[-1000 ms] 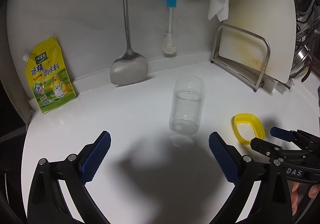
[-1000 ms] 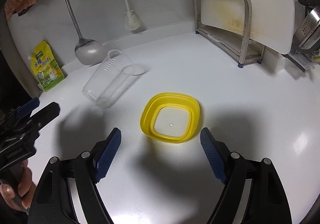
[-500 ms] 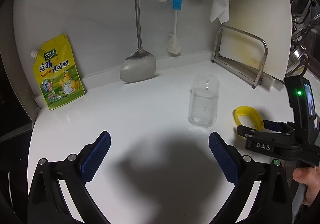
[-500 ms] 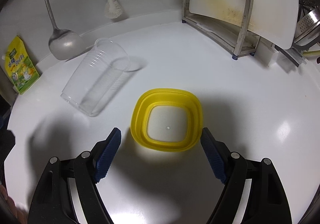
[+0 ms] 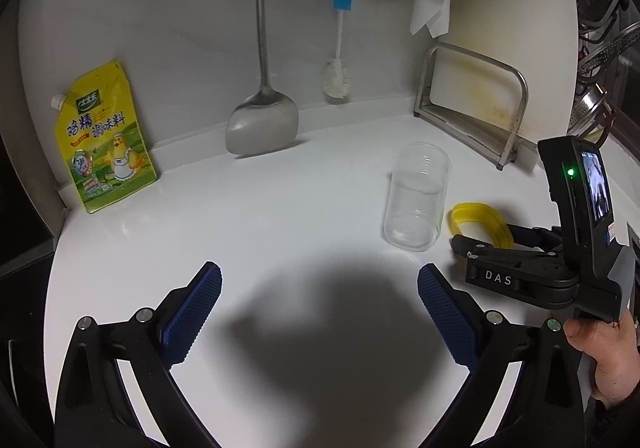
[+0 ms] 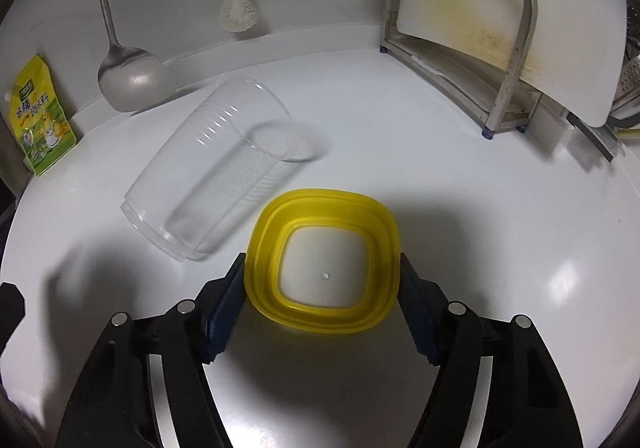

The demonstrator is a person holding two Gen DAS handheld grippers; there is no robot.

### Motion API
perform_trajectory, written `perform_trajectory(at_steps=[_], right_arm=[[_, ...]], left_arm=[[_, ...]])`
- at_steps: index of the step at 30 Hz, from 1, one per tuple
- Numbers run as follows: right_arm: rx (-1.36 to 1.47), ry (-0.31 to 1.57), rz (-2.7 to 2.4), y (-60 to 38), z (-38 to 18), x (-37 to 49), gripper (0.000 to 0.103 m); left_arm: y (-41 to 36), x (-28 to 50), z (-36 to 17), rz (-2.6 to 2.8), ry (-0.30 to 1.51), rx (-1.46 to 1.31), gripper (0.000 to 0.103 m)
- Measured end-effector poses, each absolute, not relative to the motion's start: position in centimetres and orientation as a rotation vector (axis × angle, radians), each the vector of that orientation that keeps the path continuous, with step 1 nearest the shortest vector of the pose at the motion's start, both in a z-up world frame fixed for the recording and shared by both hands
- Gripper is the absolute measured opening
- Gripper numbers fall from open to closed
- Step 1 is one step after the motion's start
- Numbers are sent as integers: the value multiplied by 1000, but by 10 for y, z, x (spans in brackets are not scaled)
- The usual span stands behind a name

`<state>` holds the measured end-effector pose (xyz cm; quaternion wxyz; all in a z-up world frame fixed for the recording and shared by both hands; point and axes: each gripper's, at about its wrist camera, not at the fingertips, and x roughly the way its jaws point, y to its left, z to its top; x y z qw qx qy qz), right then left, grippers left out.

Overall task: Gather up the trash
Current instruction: 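Grasp the clear plastic cup with the left gripper while the right gripper holds the lid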

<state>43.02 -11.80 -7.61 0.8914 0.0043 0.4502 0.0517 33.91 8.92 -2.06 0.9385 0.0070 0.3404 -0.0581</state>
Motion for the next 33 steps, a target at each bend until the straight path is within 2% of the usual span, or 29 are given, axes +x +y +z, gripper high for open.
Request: perform_trajectory(at_steps=[14,22,33], right_arm=[[99,893,143,-181,-64,401,67],[163,840,132,-231,-48,382,67],[231,841,150,-258,-56,375,67]], left_arm=[[40,362,-30,-170,740,36,97],[6,396,-40,-208,801,72,97],[-24,449,-62,-206,917,116,97]])
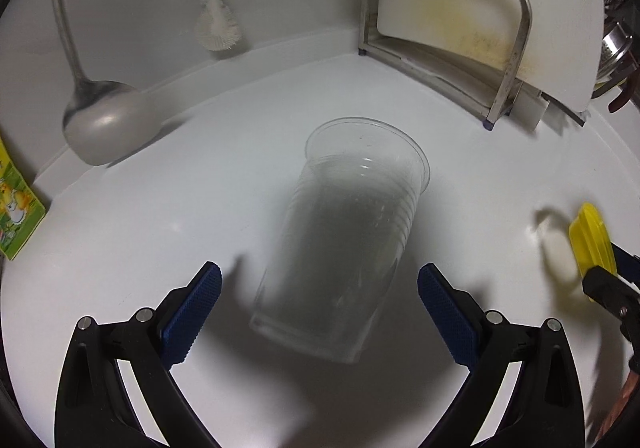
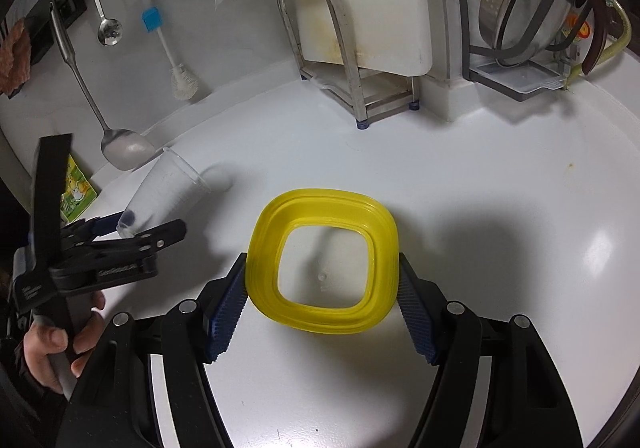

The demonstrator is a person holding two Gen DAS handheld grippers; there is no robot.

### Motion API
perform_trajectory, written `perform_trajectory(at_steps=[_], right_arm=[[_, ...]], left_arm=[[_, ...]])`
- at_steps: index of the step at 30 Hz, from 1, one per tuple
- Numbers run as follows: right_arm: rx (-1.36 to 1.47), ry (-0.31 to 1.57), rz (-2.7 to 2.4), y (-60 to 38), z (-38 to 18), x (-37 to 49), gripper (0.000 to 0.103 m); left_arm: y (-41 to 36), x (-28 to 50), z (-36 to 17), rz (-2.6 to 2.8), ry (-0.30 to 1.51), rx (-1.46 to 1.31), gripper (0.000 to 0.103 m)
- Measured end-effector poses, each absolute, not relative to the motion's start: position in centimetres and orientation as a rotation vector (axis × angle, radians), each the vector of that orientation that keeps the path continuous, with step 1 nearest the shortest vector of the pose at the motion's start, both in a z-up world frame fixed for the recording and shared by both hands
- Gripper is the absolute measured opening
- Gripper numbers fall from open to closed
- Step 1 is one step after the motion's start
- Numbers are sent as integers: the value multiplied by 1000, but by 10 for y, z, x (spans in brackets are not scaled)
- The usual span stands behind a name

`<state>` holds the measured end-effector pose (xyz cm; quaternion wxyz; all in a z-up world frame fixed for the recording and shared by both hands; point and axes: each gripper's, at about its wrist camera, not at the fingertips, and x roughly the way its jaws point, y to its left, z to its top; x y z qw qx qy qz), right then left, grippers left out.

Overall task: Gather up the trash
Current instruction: 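Grasp the clear plastic cup with the left gripper while the right gripper holds the lid, then carry the clear cup and yellow lid over the grey bin with both grippers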

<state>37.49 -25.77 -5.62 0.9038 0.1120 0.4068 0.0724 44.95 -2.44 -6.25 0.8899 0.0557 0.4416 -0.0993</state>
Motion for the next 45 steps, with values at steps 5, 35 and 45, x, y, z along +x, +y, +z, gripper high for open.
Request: perform_trajectory(at_steps=[5,35,45], right_arm=[[230,833,176,-252,-53,372,68],[244,779,148,-248,-23,208,67],[261,737,85,-236,-29,46,67]], left_arm=[[-26,465,-69,-236,957,72,93],[-27,227,16,-171,658,129,57],[-36,89,-4,-243,691,120,57]])
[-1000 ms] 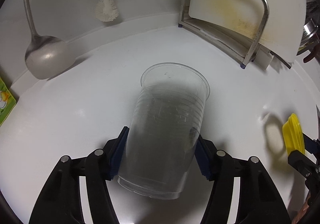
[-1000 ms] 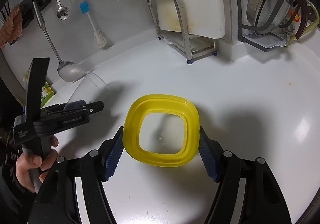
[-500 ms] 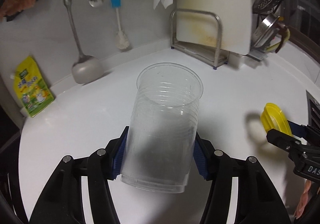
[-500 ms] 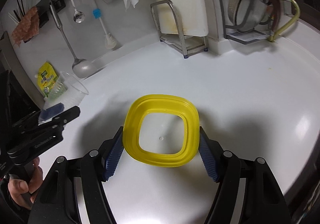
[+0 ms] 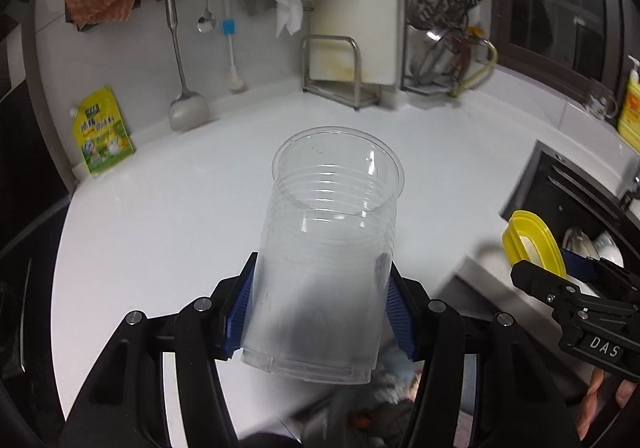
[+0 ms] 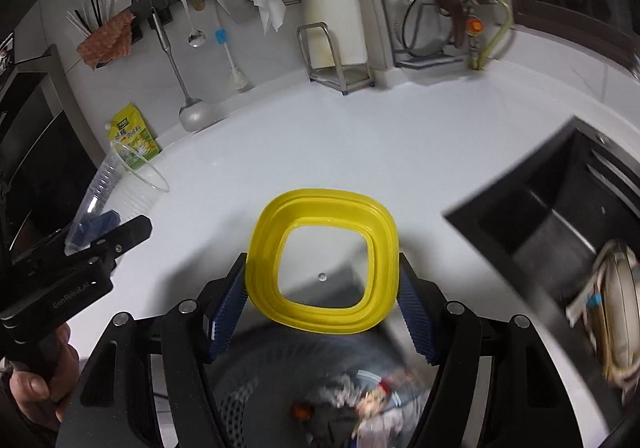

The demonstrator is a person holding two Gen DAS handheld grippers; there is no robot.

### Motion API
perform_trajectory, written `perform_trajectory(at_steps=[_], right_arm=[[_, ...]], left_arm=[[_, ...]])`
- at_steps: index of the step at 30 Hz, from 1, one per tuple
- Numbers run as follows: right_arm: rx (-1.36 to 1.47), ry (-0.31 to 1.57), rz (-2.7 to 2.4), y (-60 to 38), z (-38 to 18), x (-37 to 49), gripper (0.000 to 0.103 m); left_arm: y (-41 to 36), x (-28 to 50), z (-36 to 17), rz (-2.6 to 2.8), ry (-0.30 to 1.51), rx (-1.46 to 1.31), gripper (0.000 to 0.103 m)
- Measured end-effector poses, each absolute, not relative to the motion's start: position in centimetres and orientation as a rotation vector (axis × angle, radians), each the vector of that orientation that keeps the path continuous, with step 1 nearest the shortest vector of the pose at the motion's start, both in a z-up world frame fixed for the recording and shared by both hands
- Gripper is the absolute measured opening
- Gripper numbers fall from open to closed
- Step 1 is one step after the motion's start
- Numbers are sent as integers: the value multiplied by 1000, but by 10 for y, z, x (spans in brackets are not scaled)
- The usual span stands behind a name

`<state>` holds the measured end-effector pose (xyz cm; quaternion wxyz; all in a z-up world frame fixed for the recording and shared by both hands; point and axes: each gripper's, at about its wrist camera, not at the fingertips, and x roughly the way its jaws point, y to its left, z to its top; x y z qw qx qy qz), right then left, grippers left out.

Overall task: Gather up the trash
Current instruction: 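Carry the clear cup and yellow lid over the grey bin with both grippers, then open both grippers to drop the cup and lid into the bin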

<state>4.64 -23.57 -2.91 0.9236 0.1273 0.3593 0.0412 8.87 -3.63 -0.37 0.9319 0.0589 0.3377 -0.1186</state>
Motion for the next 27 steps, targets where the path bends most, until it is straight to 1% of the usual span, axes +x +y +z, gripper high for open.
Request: perform_trajectory(at_steps=[3,8,19,22,24,27], right_arm=[[251,754,57,-230,-44,6,67],[260,777,24,-230,-64,-39,68],[280,832,42,-227,-103,-61,68],[293,827,39,-229,-104,-62,68],[301,823,50,-231,-103,-63,70],[314,798,45,-234,-99,-66,75]], left_arm=[[-41,56,-19,-255,715,120,57],[-48,23,-43,-260,751,115,57],[-54,-1,-84,-257,831,101,56],[-54,-5,-86,-262,833,101,59],[-56,-8,-85,-263,826,109,70],[-57,-12,-82,-267,815,110,76]])
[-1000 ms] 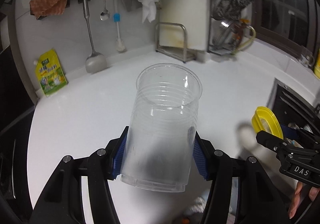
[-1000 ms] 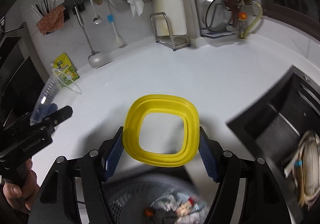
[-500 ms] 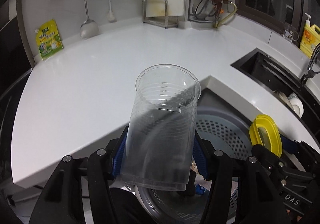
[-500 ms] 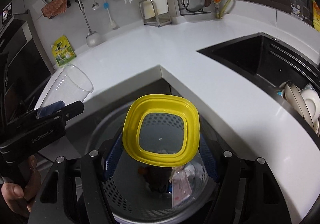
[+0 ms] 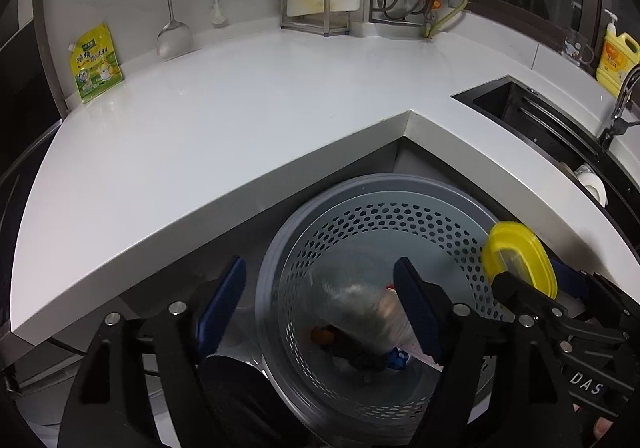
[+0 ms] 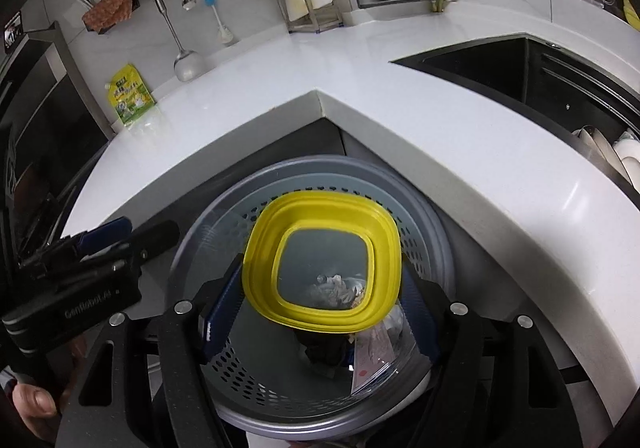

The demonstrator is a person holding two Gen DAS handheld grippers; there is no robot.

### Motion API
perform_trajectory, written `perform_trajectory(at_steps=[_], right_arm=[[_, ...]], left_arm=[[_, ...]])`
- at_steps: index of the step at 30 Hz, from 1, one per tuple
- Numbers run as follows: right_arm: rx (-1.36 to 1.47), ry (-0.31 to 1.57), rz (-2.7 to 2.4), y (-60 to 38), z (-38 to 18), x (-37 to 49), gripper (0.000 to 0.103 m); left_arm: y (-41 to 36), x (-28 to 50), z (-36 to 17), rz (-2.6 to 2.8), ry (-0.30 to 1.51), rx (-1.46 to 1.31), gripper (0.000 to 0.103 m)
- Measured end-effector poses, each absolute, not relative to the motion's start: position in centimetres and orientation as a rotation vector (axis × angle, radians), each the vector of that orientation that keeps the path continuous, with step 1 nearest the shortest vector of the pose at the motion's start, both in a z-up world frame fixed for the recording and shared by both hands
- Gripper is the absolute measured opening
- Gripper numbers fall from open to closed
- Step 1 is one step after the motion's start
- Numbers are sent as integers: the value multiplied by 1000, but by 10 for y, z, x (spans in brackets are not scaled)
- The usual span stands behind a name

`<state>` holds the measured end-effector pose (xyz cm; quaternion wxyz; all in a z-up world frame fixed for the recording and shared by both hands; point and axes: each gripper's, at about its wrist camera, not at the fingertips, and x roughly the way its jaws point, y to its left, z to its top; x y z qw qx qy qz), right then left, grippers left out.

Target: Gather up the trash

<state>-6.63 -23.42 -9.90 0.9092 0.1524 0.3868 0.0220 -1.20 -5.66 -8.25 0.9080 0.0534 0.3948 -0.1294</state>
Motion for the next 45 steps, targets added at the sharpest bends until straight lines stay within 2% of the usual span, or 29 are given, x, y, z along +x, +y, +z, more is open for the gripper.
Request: perform_trajectory(at_steps=[6,16,29,45], right_arm=[[311,767,31,-237,-93,-73,75],[308,763,5,-238,-94,-77,75],[285,755,-17,-236,-89,-81,75],[252,750,-37,-227,-84,-89,75]], left_arm=[[-57,-15,-79,-268,811,104,82],[-56,-21,-75,-257,795,107,85],[-52,-26,-70,-250,782,97,96],[-41,-28,-70,-215,791,79,97]])
